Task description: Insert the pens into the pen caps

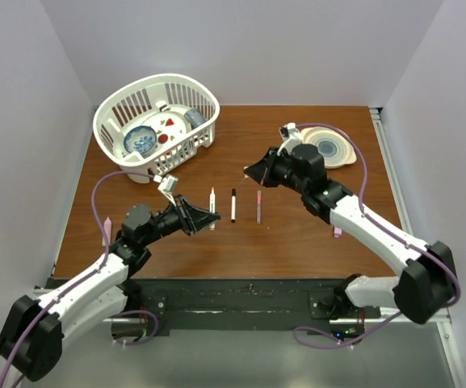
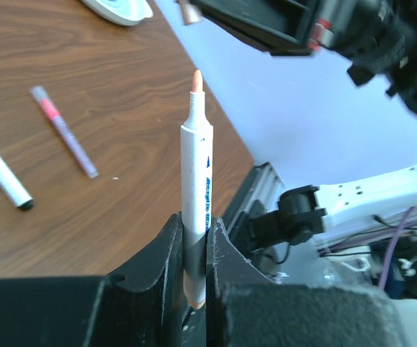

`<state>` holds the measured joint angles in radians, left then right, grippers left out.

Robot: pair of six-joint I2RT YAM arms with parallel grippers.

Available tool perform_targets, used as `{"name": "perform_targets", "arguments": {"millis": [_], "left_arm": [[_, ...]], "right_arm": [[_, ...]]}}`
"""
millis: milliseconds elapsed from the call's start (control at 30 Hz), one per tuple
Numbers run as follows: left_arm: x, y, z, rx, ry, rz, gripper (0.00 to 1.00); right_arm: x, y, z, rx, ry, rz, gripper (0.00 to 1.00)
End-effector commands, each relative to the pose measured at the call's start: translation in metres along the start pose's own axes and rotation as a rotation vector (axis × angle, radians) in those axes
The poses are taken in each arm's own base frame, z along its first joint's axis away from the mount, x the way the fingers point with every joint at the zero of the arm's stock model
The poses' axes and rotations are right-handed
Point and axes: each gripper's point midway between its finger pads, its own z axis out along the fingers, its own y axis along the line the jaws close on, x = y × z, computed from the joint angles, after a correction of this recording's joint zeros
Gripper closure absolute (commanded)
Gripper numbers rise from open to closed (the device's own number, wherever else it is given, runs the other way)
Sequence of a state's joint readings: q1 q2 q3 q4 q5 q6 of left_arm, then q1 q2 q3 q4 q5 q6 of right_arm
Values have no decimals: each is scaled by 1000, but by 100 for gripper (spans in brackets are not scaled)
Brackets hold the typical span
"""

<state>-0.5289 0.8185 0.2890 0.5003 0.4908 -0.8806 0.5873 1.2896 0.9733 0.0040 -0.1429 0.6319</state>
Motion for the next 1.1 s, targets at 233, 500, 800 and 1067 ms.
{"name": "perform_targets", "arguments": {"millis": [233,500,800,1067], "left_arm": [[-17,-60,27,235,-36,48,100],[-15,-66,34,233,-27,58,100],[-18,-63,36,209,-31,76,100],[-19,-64,37,214,-31,80,100]], "right_arm": [[-27,94,-44,-345,-182,184,100],[-24,97,-46,-342,-183,171,100],[-17,98,-48,-342,-173,157,100],[-13,100,-46,-334,-165,142,100]]}}
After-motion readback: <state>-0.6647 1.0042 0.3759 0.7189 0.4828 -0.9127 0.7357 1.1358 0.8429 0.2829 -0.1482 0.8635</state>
